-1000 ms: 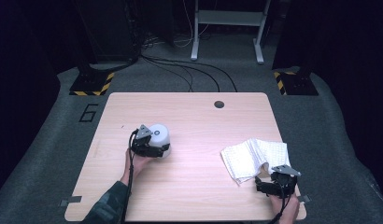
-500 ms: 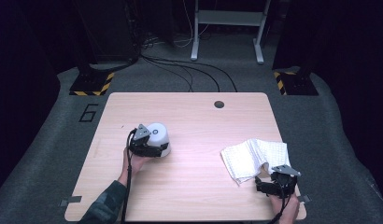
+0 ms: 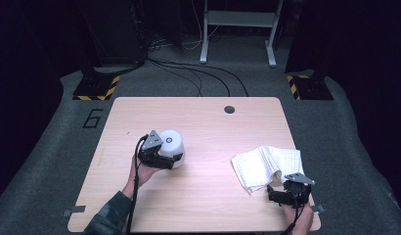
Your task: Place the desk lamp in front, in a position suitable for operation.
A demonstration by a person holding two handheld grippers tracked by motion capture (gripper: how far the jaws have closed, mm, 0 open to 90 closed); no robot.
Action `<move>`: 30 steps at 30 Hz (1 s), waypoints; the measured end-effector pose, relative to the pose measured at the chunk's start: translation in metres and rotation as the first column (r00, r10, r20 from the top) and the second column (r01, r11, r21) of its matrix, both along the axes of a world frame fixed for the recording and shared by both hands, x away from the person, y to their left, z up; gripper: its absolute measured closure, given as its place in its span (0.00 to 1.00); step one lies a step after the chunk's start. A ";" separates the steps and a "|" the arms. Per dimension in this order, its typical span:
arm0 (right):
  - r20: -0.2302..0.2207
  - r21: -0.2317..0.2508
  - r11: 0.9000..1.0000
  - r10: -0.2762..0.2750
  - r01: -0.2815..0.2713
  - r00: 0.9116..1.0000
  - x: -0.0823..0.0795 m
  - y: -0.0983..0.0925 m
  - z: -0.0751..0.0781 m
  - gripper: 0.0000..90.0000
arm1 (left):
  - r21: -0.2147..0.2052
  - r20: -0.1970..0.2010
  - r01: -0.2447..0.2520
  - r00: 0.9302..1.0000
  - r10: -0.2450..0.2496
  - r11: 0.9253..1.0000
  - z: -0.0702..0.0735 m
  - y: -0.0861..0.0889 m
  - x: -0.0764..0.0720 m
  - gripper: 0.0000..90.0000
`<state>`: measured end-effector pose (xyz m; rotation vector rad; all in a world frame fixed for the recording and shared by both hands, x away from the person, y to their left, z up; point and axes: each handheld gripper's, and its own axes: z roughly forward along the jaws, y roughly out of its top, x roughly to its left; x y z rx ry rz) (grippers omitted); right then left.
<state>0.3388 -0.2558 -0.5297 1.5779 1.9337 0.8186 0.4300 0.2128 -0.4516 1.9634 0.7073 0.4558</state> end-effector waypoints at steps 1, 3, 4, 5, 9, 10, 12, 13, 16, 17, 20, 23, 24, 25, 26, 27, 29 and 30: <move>-0.004 -0.001 1.000 0.001 -0.001 1.000 0.000 0.000 0.000 0.00 | -0.002 0.006 0.007 1.000 -0.007 1.000 0.000 -0.004 -0.001 0.09; -0.003 -0.001 1.000 0.001 -0.001 1.000 0.000 0.000 0.000 0.00 | -0.009 -0.001 0.020 1.000 -0.020 1.000 -0.001 -0.009 -0.003 0.09; -0.003 -0.001 1.000 0.001 -0.001 1.000 0.000 0.000 0.000 0.00 | 0.000 -0.004 0.033 0.999 -0.033 0.999 0.000 -0.010 -0.003 0.09; -0.003 -0.001 1.000 0.001 -0.001 1.000 0.000 0.000 0.000 0.00 | 0.001 -0.009 0.040 0.999 -0.040 0.999 -0.001 -0.012 -0.004 0.09; -0.003 -0.001 1.000 0.000 0.000 1.000 0.000 0.000 0.000 0.00 | -0.011 -0.019 0.059 0.998 -0.060 0.998 -0.006 -0.023 -0.008 0.09; -0.003 -0.001 1.000 0.001 -0.001 1.000 0.000 0.000 0.000 0.00 | 0.000 -0.019 0.071 0.997 -0.071 0.997 -0.008 -0.024 -0.008 0.09; -0.003 -0.001 1.000 0.000 0.000 1.000 0.000 0.000 0.000 0.00 | 0.006 -0.032 0.083 0.996 -0.083 0.997 -0.012 -0.030 -0.010 0.09; -0.003 -0.001 1.000 0.001 -0.001 1.000 0.000 0.000 0.000 0.00 | 0.006 -0.032 0.089 0.996 -0.088 0.996 -0.015 -0.032 -0.010 0.09; -0.004 -0.001 1.000 0.001 -0.001 1.000 0.000 0.000 0.000 0.00 | 0.002 -0.053 0.106 0.993 -0.106 0.994 -0.021 -0.040 -0.012 0.09; -0.003 -0.001 1.000 0.001 -0.001 1.000 0.000 0.000 0.000 0.00 | 0.005 -0.057 0.115 0.992 -0.114 0.993 -0.023 -0.043 -0.013 0.09; 0.000 0.000 1.000 0.000 0.000 1.000 0.000 0.000 0.000 0.00 | 0.003 -0.067 0.132 0.989 -0.131 0.991 -0.028 -0.050 -0.015 0.09; -0.003 -0.001 1.000 0.001 -0.001 1.000 0.000 0.000 0.000 0.00 | 0.003 -0.071 0.149 0.986 -0.148 0.989 -0.032 -0.057 -0.016 0.09; -0.003 -0.001 1.000 0.001 -0.001 1.000 0.000 0.000 0.000 0.00 | 0.009 -0.072 0.156 0.985 -0.155 0.988 -0.032 -0.058 -0.016 0.09; -0.003 0.000 1.000 0.000 0.000 1.000 0.000 0.000 0.000 0.00 | 0.009 -0.071 0.159 0.985 -0.158 0.987 -0.033 -0.060 -0.016 0.09; -0.001 0.000 1.000 0.000 0.000 1.000 0.000 0.000 0.000 0.00 | 0.017 -0.065 0.169 0.984 -0.168 0.985 -0.033 -0.061 -0.016 0.09; 0.001 0.000 1.000 0.000 0.000 1.000 0.000 0.000 0.000 0.00 | 0.006 -0.071 0.167 0.983 -0.166 0.986 -0.034 -0.063 -0.017 0.09; -0.003 -0.001 1.000 0.001 -0.001 1.000 0.000 0.000 0.000 0.00 | 0.001 -0.071 0.171 0.983 -0.171 0.985 -0.036 -0.065 -0.017 0.09; -0.003 -0.001 1.000 0.001 -0.001 1.000 0.000 0.000 0.000 0.00 | 0.011 -0.065 0.175 0.983 -0.174 0.985 -0.037 -0.065 -0.017 0.09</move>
